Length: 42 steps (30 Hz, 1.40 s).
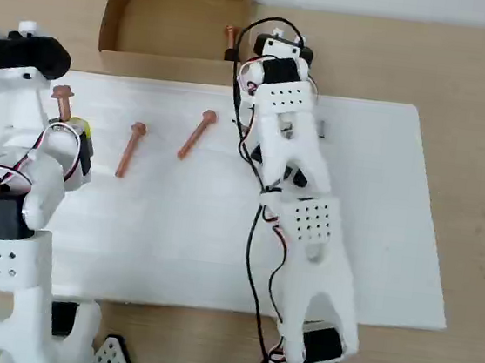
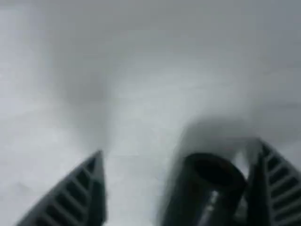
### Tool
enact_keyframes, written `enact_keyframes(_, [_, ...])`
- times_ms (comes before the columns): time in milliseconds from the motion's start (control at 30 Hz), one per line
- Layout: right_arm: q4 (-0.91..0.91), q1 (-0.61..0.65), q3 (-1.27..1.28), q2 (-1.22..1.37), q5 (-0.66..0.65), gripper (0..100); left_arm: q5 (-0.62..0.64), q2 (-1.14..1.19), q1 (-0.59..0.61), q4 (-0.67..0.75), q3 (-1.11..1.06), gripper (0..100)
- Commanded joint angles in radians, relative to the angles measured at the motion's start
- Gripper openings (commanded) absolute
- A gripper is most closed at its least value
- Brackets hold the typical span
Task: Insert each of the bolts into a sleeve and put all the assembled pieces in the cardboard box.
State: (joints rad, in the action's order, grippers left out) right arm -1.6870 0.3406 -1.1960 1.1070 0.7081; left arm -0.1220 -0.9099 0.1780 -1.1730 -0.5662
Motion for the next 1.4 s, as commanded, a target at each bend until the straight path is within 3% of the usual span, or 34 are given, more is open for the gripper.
enact_keyframes(0, [0.012, 0.010, -0.041, 0.013, 0.012, 19.4, -0.005, -0.024, -0.006, 0.018, 0.005, 1])
enact_keyframes(200, [0.006, 0.013, -0.041, 0.030, 0.011, 0.7, -0.005, -0.024, -0.006, 0.018, 0.005, 1])
enact_keyframes(500, [0.005, 0.012, -0.041, 0.025, 0.000, 2.0, -0.005, -0.022, -0.011, 0.018, 0.005, 1])
enact_keyframes(633, [-0.018, 0.016, -0.041, 0.025, -0.107, 2.3, -0.005, -0.022, -0.011, 0.017, 0.005, 1])
enact_keyframes(1000, [-0.101, 0.070, -0.119, 0.024, -0.219, 2.4, -0.005, -0.024, -0.011, 0.003, 0.005, 1])
enact_keyframes(1267, [-0.101, 0.077, -0.189, 0.024, -0.333, 20.4, -0.005, -0.030, -0.008, -0.023, 0.006, 1])
enact_keyframes(1367, [-0.101, 0.077, -0.194, 0.024, -0.364, 22.6, -0.005, -0.030, -0.006, -0.023, 0.006, 1])
